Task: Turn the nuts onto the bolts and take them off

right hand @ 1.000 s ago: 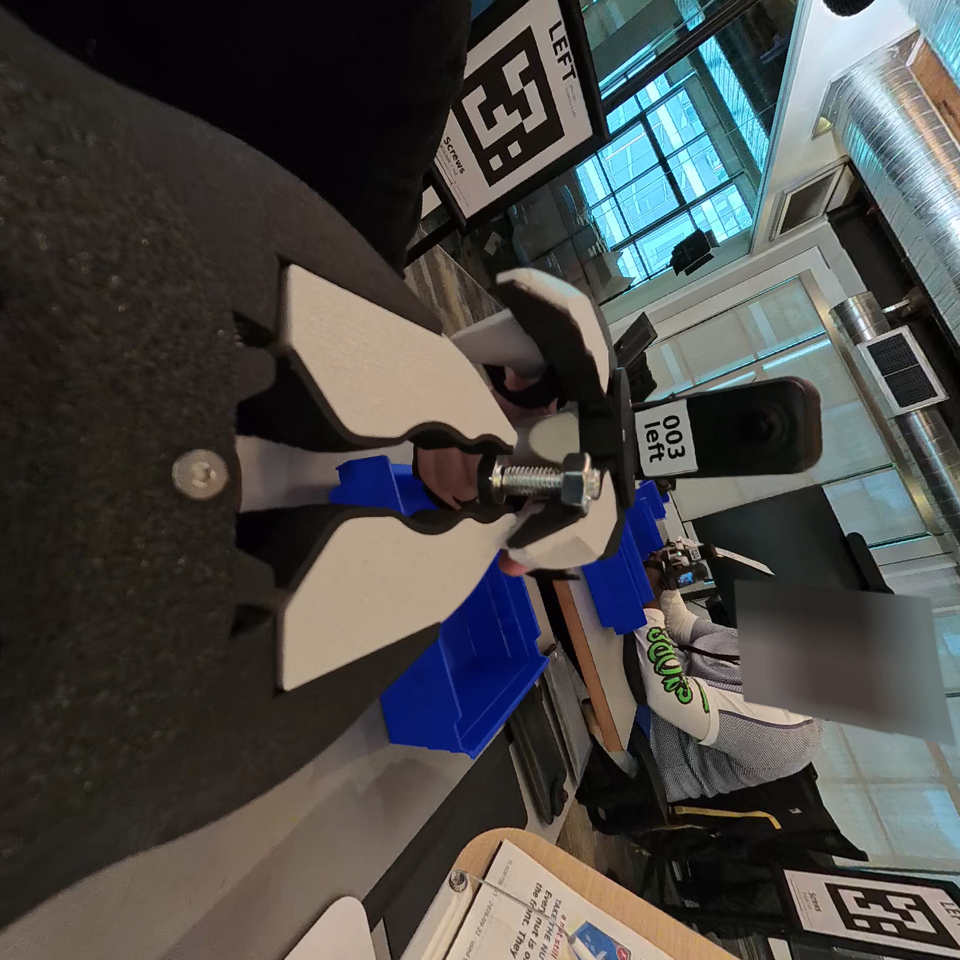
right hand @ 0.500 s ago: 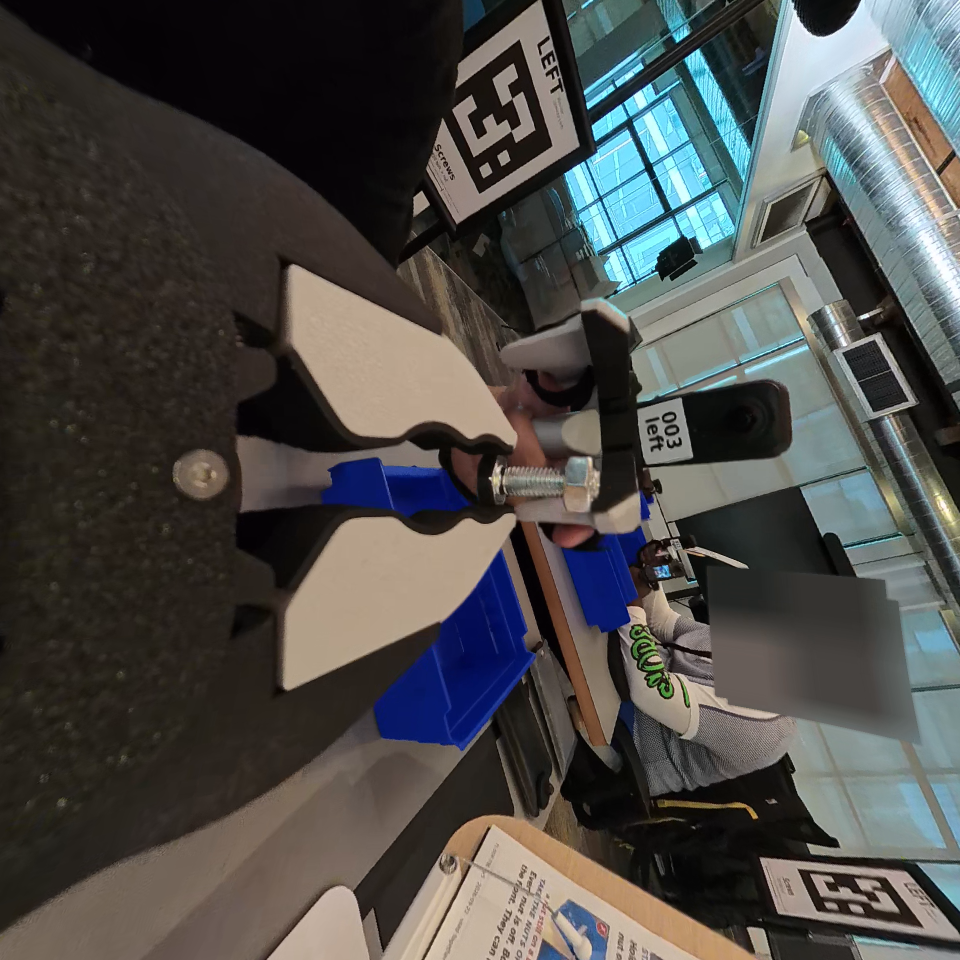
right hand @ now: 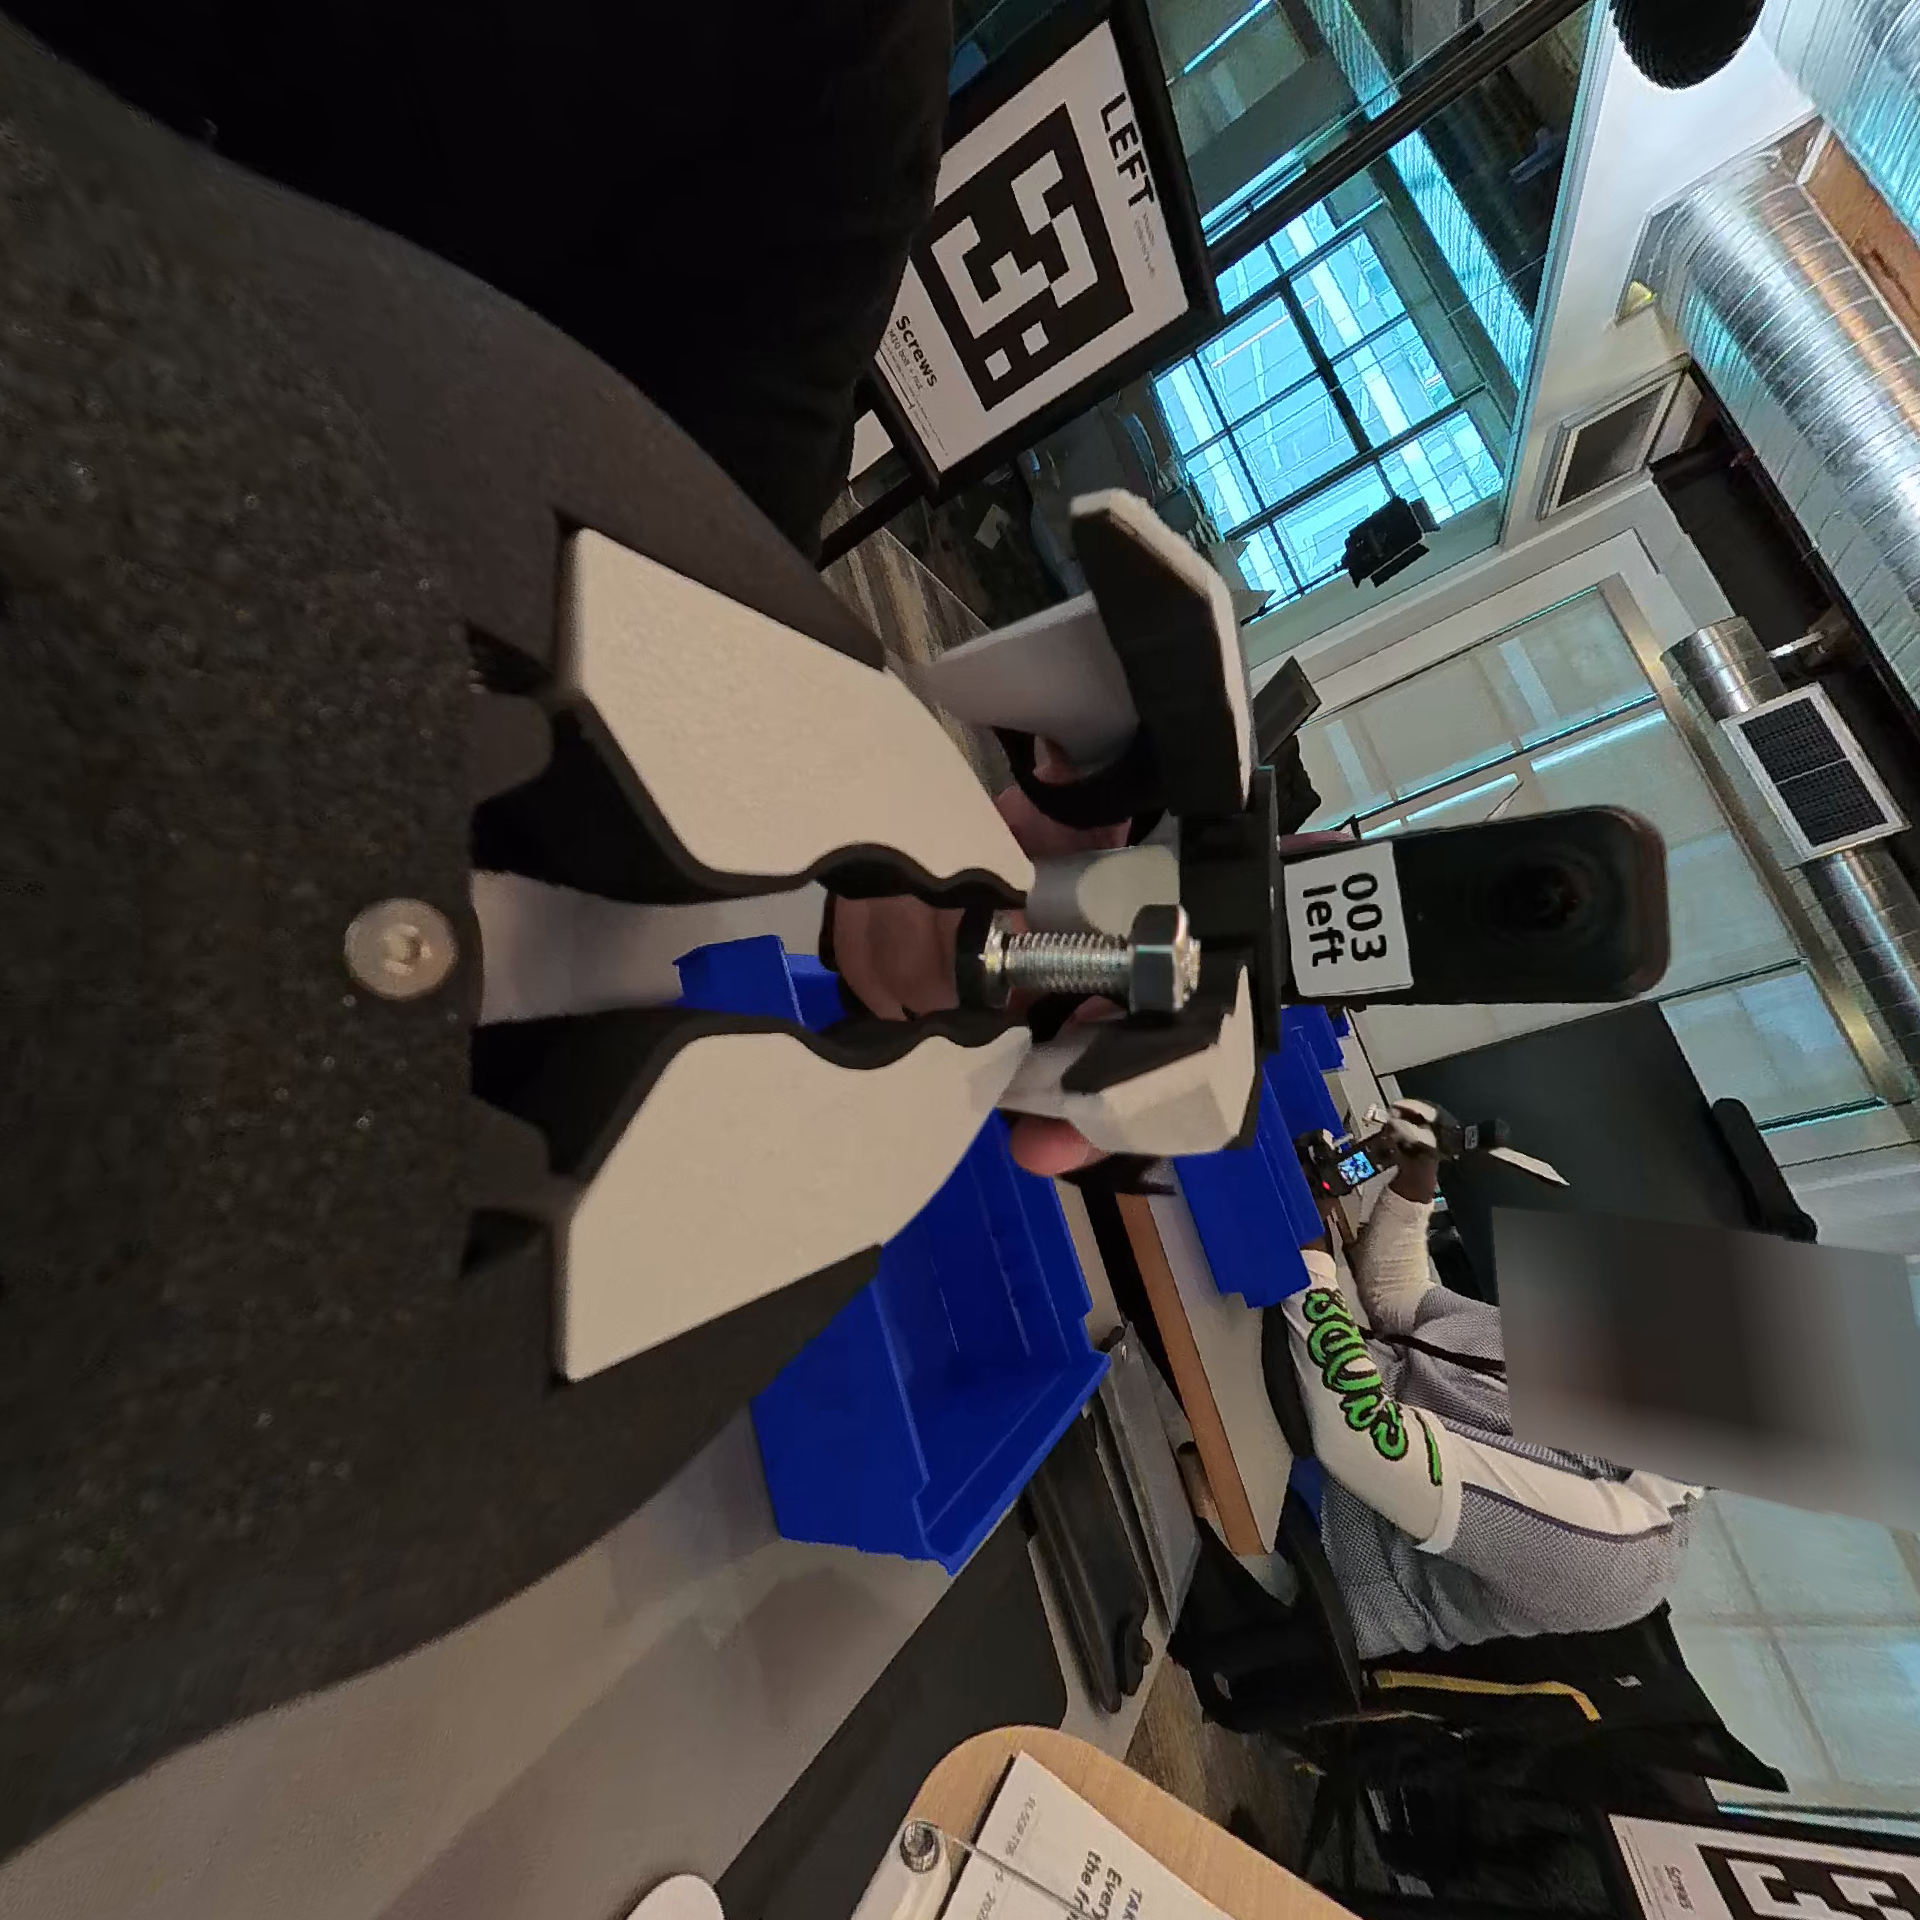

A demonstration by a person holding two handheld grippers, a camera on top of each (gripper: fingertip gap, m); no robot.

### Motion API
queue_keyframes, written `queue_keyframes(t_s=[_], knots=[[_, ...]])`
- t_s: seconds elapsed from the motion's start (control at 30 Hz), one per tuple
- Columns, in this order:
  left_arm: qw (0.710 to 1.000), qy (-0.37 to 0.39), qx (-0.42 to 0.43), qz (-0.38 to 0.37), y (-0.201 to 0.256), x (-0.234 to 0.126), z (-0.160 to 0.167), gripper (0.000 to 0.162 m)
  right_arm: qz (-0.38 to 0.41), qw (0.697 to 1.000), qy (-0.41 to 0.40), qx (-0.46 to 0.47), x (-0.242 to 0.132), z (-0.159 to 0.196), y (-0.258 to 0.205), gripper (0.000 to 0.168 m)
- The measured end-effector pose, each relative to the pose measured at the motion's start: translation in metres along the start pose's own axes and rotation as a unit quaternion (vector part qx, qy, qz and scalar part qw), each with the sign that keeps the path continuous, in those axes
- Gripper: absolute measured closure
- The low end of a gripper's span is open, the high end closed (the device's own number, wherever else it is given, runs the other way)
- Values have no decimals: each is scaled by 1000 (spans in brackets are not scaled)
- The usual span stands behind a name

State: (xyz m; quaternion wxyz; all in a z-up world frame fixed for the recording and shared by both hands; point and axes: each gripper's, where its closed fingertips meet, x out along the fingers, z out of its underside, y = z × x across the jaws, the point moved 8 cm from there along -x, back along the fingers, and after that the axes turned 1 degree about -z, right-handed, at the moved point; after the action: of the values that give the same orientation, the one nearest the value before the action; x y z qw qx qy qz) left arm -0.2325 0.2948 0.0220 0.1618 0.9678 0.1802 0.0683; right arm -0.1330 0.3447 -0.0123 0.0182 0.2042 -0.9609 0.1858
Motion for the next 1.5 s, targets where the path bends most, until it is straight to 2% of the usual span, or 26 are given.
queue_keyframes(t_s=[0.3, 0.43, 0.53, 0.8, 1.0, 1.5], knots=[[1000, 3, 8, -5, 3, -10, -6, 88, 14, 1000, 17, -5, -15, -10, 1, 150], [1000, 4, 15, 9, 9, -13, -9, 95, 25, 999, 27, -8, -24, -15, 2, 150], [999, 15, 26, -12, 9, -16, -12, 95, 19, 999, 38, -7, -28, -18, 1, 150], [998, 20, 29, -56, -4, -14, -9, 90, -10, 1000, 22, -14, -6, -10, -11, 150], [999, -4, 31, -34, 0, -3, -1, 90, -16, 1000, 0, -1, 10, 4, -7, 150], [999, 1, 33, -18, 9, -11, -8, 87, 8, 1000, 29, -6, -17, -12, -1, 150]])
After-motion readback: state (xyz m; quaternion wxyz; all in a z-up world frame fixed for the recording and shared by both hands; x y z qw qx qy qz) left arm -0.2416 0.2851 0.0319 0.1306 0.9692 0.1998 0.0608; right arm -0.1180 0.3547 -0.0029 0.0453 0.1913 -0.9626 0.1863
